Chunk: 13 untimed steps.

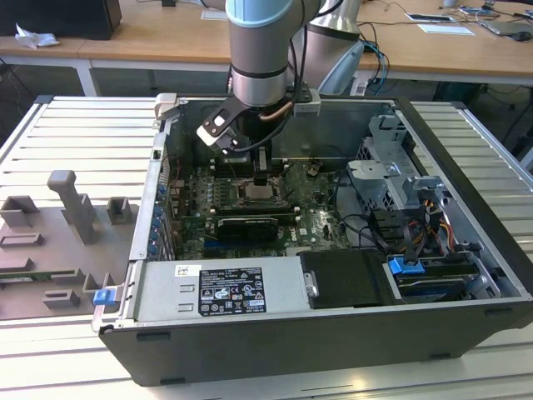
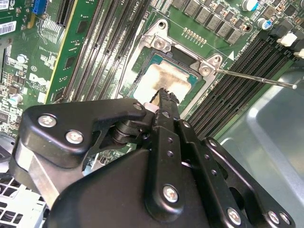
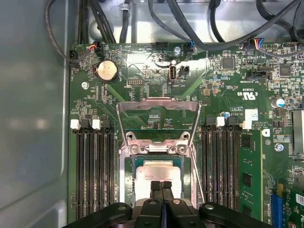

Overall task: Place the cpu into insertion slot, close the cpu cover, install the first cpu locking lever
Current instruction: 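Place the cpu into insertion slot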

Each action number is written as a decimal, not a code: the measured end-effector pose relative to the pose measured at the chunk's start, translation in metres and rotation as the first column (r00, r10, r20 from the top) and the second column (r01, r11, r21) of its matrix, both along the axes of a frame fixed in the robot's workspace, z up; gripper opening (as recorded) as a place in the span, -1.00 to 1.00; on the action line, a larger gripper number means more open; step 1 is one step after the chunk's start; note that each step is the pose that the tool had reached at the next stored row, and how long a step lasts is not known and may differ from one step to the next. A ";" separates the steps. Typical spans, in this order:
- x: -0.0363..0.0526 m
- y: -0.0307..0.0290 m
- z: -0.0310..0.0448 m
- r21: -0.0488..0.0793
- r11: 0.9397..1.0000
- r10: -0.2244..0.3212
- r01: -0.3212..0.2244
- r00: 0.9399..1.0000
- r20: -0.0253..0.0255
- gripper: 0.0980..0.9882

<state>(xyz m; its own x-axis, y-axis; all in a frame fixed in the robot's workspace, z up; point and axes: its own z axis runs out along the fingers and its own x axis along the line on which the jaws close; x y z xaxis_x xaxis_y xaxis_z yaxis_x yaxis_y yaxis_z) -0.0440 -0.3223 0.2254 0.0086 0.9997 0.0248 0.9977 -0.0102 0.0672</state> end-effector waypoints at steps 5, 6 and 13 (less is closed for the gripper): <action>0.0000 0.0000 0.0006 0.000 1.000 0.000 0.000 1.000 0.000 -0.98; 0.0000 0.0000 0.0006 0.000 1.000 0.000 0.000 1.000 0.000 -0.98; 0.0000 0.0000 0.0015 0.000 1.000 0.000 0.000 1.000 0.000 -0.98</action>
